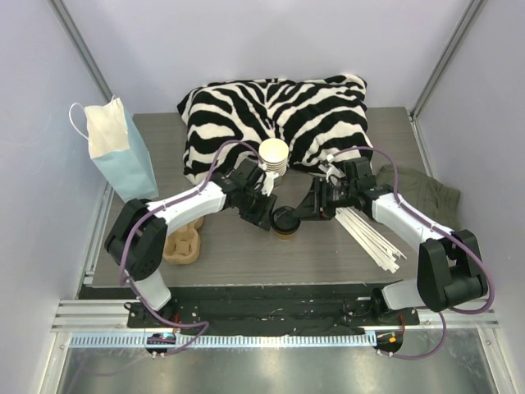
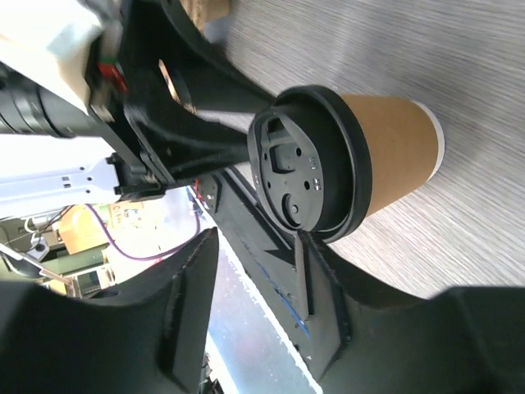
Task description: Pack the takeout coffee
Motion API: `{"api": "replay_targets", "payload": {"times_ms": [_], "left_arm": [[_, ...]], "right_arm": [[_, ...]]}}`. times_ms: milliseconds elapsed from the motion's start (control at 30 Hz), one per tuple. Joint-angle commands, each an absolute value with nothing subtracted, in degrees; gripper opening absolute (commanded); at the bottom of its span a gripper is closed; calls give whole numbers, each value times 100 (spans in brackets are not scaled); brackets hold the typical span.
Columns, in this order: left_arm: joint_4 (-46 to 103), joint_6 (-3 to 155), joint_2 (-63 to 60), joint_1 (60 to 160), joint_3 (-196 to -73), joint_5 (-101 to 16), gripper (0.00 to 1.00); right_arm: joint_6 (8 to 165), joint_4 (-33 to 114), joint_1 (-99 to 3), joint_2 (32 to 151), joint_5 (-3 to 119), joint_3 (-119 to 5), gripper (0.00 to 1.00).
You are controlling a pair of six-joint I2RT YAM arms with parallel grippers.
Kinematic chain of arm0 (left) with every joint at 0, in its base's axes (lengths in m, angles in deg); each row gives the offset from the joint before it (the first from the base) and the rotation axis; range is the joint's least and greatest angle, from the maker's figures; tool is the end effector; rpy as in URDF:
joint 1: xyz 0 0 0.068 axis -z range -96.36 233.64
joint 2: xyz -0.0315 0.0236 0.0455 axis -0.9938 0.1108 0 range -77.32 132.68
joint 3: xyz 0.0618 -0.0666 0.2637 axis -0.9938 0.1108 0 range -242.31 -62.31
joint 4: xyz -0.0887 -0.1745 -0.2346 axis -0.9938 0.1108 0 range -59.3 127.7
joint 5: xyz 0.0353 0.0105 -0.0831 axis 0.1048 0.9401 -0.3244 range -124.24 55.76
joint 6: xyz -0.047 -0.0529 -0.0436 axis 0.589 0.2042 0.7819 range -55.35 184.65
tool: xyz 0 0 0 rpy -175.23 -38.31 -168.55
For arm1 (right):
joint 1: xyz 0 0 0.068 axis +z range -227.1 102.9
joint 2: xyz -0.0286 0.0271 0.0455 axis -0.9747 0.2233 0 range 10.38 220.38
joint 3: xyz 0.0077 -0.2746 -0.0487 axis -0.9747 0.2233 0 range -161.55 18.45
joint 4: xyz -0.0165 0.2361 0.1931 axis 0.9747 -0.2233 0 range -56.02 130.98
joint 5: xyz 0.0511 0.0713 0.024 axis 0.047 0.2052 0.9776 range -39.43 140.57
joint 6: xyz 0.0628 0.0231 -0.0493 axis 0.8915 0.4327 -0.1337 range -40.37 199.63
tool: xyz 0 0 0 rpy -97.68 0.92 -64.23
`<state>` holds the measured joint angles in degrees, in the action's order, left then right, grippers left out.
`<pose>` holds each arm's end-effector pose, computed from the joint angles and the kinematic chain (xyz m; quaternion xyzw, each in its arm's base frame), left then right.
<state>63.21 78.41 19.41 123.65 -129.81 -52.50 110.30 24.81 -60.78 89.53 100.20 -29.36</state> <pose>0.2941 -0.2765 0.1661 0.2551 0.9237 -0.2462 0.1454 0.3022 0.1461 0.1894 -0.0452 0.8584 0.4898 0.1457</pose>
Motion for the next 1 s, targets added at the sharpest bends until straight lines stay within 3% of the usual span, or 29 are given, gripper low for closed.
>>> {"api": "replay_targets", "payload": {"times_ms": [0,267,600,967], "left_arm": [[5856,7924,2261,12117,-13402,-5314,41],[5724,7977,2499,11801,-13684,-5612,45],[5601,8583,1287,11089,-12691,-6737,59],[5601,8960,635,10545,-12208,-7238,61]], "right_arm": [[10872,2331,-6259,8957,10041,-2893,53],[10556,1971,-6593,9045,10006,-3006,66],[11231,3042,-6602,9458,10163,-2595,83],[12672,5045,-6111,9440,10243,-1918,85]]}}
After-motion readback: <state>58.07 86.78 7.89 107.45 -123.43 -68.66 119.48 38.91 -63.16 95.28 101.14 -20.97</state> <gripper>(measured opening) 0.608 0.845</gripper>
